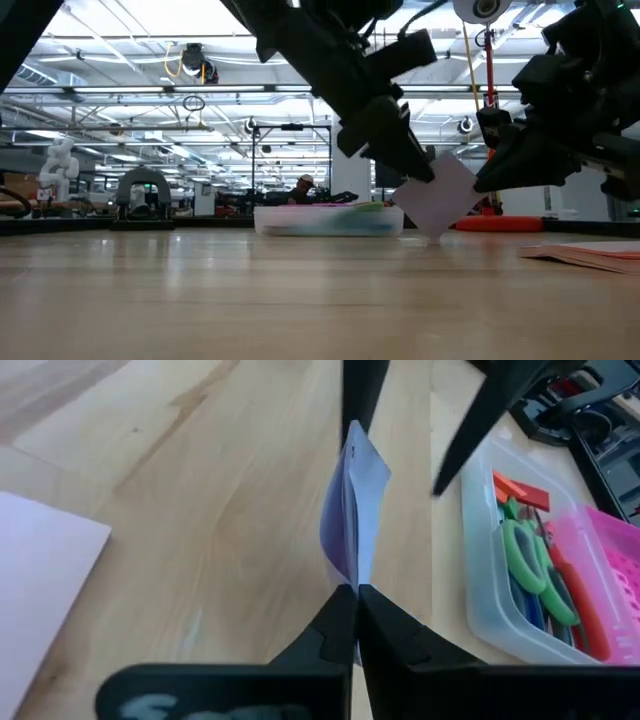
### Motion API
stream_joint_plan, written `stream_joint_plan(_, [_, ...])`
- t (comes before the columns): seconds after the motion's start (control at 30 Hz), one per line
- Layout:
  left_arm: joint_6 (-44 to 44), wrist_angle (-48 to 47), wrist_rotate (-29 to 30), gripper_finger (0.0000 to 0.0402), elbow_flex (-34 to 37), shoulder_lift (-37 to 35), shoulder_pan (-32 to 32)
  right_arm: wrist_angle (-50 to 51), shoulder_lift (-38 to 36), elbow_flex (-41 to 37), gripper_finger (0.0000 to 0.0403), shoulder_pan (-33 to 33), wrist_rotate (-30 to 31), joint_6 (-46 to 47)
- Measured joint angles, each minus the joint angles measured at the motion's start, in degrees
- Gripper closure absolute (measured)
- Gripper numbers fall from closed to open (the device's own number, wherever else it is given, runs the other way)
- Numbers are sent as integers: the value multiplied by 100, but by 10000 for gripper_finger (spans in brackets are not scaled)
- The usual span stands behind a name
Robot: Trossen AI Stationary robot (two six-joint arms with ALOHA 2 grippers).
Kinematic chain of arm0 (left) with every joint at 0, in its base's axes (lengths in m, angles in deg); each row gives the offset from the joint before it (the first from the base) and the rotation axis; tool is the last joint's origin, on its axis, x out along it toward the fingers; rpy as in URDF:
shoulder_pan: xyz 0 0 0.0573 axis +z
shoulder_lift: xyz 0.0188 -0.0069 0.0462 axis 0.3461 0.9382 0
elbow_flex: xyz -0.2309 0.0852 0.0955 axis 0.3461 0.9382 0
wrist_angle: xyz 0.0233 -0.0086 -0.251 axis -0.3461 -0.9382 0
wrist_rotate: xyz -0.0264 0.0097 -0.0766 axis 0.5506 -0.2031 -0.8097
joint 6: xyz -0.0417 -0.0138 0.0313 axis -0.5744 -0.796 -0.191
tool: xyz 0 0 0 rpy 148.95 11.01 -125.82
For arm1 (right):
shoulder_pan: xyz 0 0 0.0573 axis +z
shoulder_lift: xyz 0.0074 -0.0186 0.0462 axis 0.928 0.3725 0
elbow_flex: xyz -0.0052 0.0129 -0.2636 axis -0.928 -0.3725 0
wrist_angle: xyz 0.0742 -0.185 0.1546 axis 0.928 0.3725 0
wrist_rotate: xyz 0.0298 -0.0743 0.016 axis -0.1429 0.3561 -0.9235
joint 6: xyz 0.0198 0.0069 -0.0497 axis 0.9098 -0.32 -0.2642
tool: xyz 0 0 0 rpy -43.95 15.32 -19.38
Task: Pack school essentials
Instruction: Put the blue sticky notes into the supply box
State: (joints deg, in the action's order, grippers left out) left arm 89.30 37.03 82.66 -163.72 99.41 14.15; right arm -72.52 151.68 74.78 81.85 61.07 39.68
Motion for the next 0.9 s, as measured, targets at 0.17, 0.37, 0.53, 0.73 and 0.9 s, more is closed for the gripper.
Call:
stream_joint_plan(0.17, [46, 9, -36, 231, 4, 26, 7, 7, -54, 1, 402, 0, 2, 0])
stream_joint_plan(0.37, [67, 34, -50, 302, 2, 23, 31, 0, -56, 1, 402, 0, 2, 0])
stream_joint_plan(0.53, [48, 6, -112, 386, 2, 23, 51, 0, -56, 1, 402, 0, 13, 38])
stream_joint_plan(0.73, [47, -17, 70, 390, 2, 15, 47, -124, -56, 2, 366, 0, 32, 166])
stream_joint_plan(0.9, [69, -295, 279, 394, 2, -174, 51, -166, -60, 5, 270, 0, 185, 532])
